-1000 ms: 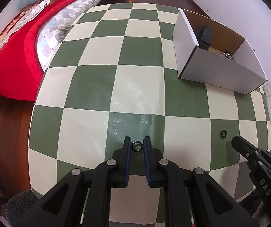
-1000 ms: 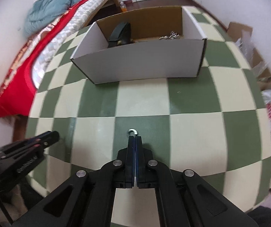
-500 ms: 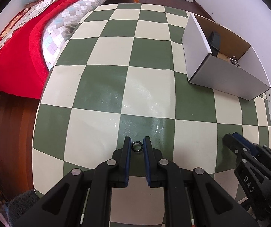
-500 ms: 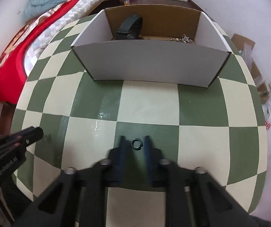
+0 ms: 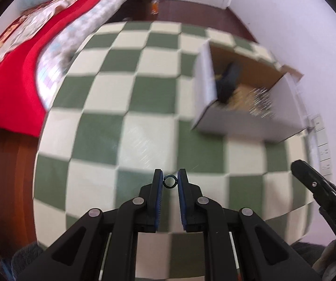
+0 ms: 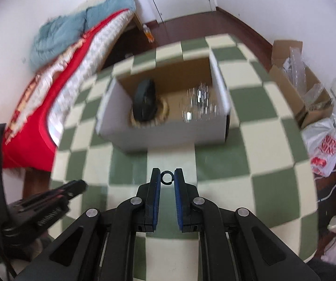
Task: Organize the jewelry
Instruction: 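Carry both rings into the box and open both tools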
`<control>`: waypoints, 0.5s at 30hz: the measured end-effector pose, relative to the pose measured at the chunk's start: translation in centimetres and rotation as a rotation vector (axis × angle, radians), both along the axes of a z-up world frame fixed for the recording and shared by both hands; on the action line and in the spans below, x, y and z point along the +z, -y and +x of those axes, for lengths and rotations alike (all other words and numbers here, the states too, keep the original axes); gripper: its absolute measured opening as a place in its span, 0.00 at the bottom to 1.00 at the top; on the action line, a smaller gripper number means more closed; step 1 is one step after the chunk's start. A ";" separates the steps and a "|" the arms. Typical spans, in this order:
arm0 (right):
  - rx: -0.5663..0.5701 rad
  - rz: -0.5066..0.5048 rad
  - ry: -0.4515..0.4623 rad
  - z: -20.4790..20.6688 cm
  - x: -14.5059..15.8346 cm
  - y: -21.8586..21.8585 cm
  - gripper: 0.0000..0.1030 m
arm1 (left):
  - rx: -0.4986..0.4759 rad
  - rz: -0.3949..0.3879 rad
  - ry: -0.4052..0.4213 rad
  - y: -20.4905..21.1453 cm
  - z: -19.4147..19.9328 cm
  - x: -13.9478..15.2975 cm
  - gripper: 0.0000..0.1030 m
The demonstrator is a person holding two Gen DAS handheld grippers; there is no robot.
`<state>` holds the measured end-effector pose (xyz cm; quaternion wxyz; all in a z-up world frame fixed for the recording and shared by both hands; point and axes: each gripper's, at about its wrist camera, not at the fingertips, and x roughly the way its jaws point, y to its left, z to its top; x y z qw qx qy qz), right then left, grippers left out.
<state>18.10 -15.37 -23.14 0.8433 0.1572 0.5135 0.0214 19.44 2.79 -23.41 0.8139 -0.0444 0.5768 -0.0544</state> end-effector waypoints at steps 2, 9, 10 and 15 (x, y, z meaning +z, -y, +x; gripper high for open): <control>-0.011 0.039 0.017 1.4 1.5 1.1 0.12 | -0.030 -0.044 0.006 1.7 1.8 1.4 0.10; -0.038 0.129 -0.021 9.3 1.8 4.3 0.01 | -0.103 -0.142 -0.044 6.3 9.6 2.8 0.10; -0.033 0.128 -0.031 10.1 1.5 4.4 0.01 | -0.102 -0.148 -0.055 6.7 10.9 2.6 0.10; -0.036 0.093 -0.056 12.4 0.7 5.2 0.01 | -0.090 -0.148 -0.065 7.2 13.7 2.3 0.11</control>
